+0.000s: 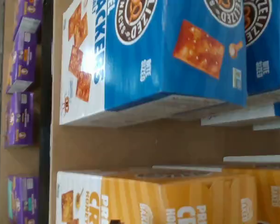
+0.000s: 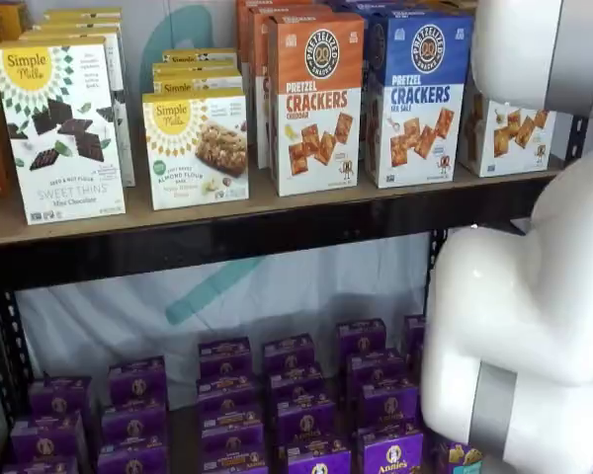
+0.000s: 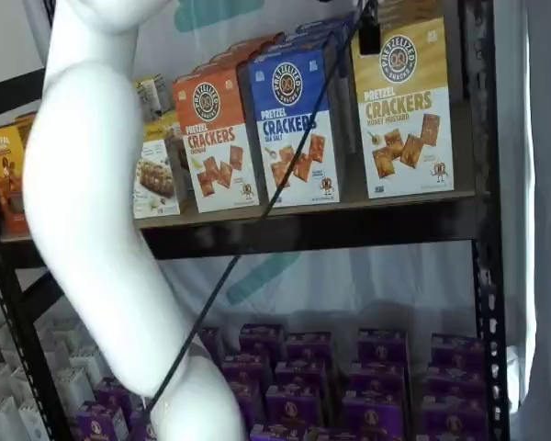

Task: Retrieve the yellow and white box located on the top shelf, the sixth one from the left

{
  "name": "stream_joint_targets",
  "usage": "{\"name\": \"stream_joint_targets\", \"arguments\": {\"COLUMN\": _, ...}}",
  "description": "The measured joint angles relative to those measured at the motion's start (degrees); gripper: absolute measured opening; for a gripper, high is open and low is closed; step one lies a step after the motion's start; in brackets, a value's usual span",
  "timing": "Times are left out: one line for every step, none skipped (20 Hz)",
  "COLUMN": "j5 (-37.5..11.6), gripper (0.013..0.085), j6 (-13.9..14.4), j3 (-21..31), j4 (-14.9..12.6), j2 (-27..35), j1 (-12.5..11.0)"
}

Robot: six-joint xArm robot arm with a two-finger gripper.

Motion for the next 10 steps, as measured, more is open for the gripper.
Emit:
{"name": "stream_joint_targets", "arguments": {"j5": 0.62, "gripper": 0.085, "j6": 0.34, "j3": -1.1, "j4": -1.2, "j2": 0.82, "j1": 0.54}}
{"name": "stream_joint_targets", "arguments": {"j5": 1.11, "gripper": 0.085, "j6": 0.59, "j3": -1.89, "j4": -2.02, "j2": 1.46, "j1": 0.91}}
{"name": "stream_joint_targets", "arguments": {"j5": 1.51, "gripper": 0.085, "j6": 0.82, "j3": -2.58, "j4": -2.77, "j2": 2.06, "j1": 1.27}}
{"name": "stream_joint_targets", "arguments": {"j5": 1.85, "gripper": 0.085, "j6": 1.03, "j3": -3.19, "j4": -3.42, "j2": 2.61, "j1": 1.58}}
{"name": "stream_joint_targets", "arguments": {"j5": 1.93, "gripper": 0.085, "j6": 1.16, "j3": -3.49, "j4": -3.76, "j2": 2.95, "j1": 1.79}}
{"name": "stream_joint_targets", "arguments": {"j5": 1.73, "gripper": 0.085, "j6": 1.23, "j3": -3.58, "j4": -4.0, "j2": 3.2, "j1": 2.0}}
{"name": "stream_joint_targets", "arguments": {"j5": 1.48, "gripper": 0.085, "j6": 1.27, "j3": -3.61, "j4": -4.19, "j2": 3.38, "j1": 2.18}}
{"name": "stream_joint_targets", "arguments": {"j5": 1.3, "gripper": 0.085, "j6": 1.31, "j3": -3.68, "j4": -4.41, "j2": 3.59, "j1": 2.35}}
{"name": "stream_joint_targets", "arguments": {"j5": 1.19, "gripper": 0.085, "j6": 1.34, "j3": -3.75, "j4": -4.57, "j2": 3.77, "j1": 2.47}}
{"name": "stream_joint_targets", "arguments": {"j5": 1.2, "gripper": 0.085, "j6": 1.41, "j3": -3.97, "j4": -4.82, "j2": 4.06, "j1": 2.62}}
